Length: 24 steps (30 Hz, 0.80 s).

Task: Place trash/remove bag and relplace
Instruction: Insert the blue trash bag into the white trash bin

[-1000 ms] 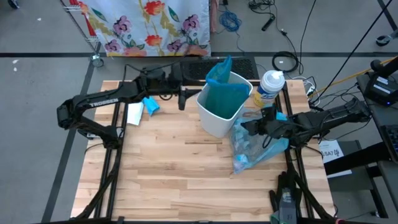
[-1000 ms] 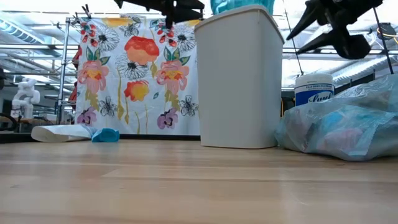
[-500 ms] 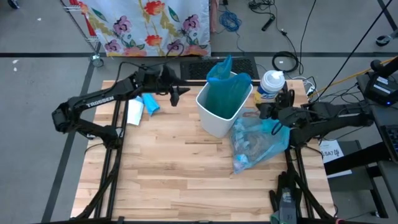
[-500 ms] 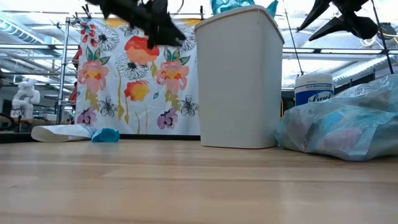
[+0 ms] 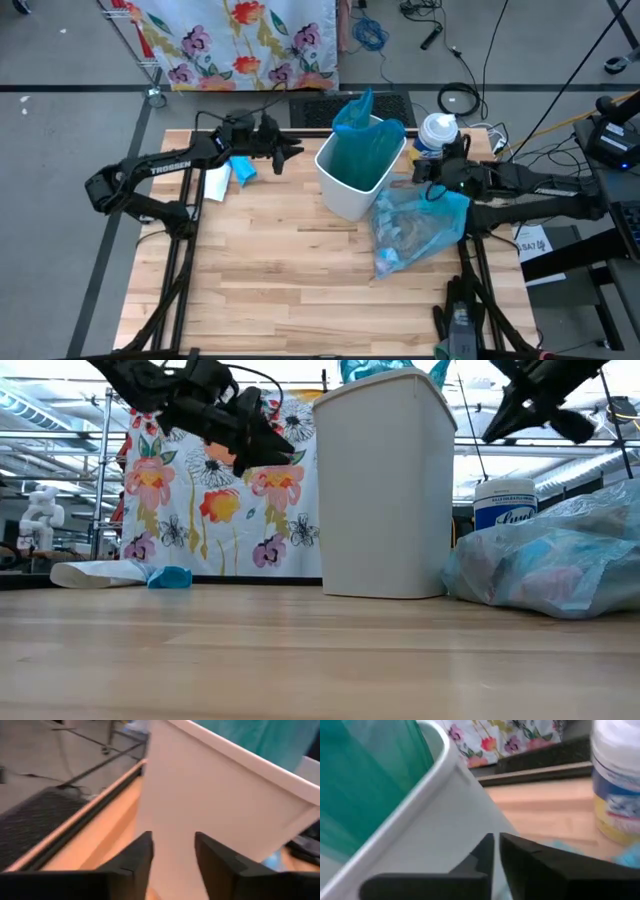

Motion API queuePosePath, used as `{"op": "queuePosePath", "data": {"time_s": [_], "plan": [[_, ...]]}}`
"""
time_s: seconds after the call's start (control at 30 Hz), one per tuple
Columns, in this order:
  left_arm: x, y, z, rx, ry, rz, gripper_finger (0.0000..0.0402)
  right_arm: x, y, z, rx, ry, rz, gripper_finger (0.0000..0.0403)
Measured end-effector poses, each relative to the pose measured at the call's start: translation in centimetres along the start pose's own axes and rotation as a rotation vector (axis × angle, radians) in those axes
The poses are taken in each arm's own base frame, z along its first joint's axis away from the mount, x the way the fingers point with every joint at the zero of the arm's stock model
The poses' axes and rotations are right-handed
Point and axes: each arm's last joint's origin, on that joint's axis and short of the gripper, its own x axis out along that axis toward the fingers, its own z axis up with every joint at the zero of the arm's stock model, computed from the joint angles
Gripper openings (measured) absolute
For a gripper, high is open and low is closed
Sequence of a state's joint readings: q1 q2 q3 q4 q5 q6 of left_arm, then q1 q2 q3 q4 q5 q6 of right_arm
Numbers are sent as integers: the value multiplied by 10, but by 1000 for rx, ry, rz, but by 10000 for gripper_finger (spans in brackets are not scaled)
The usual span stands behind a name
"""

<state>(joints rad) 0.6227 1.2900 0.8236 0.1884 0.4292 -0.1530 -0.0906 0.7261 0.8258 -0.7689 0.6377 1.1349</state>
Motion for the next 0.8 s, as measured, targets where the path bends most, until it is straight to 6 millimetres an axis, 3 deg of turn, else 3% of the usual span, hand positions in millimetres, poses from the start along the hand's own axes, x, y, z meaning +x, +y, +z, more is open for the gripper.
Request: {"op": "queuePosePath", "data": {"time_s": [0.23, 0.5, 0.8], "plan": [[17, 16, -9, -61, 12, -120, 12, 30, -12, 16, 12, -24, 17, 4], [33, 11, -14, 23, -28, -242, 3, 62, -25, 30, 27, -66, 155, 1], [34, -18, -11, 117, -41, -315, 1, 100, -13, 29, -17, 26, 285, 0]]}}
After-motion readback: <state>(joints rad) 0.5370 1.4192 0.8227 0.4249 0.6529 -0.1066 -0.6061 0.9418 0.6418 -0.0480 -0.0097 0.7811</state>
